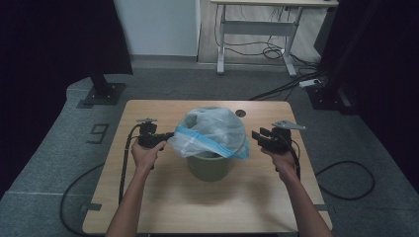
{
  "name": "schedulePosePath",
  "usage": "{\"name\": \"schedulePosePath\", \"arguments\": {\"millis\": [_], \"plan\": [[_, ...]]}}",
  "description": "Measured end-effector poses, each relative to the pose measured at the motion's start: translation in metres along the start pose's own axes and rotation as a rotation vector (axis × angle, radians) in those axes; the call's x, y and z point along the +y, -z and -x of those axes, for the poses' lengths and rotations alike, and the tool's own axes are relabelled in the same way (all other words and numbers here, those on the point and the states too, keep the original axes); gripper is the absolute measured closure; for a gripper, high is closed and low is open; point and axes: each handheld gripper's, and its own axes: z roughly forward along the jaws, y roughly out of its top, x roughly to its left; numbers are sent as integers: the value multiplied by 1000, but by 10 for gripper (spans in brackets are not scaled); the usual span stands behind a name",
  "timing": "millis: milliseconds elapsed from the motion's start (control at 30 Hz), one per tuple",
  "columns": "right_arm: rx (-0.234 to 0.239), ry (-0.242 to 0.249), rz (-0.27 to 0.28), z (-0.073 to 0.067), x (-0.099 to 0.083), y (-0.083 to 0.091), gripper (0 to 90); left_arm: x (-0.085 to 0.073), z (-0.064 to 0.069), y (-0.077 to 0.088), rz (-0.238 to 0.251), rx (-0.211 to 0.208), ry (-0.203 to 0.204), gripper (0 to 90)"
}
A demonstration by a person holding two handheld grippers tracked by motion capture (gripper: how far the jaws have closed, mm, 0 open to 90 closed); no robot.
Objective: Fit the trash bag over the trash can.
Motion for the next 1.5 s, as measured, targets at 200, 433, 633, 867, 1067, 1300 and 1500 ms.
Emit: {"name": "schedulePosePath", "arguments": {"millis": [200,433,633,867,1067,1300,1500], "plan": [[139,108,17,-19,-18,41,509,1,1,6,23,0,-6,891],[259,188,40,-43,-36,58,463,2,2,10,41,6,-2,892],[304,272,70,-67,-31,51,495,2,4,11,41,8,-10,891],[374,425,91,-88,-39,49,884,2,3,15,34,26,-28,890],[441,459,54,-95,-57,43,886,1,2,17,29,27,-31,890],[527,361,19,-91,-82,27,886,-1,9,17,14,28,-64,889],[538,349,-2,-89,-93,18,886,-2,12,18,-3,18,-76,888]]}}
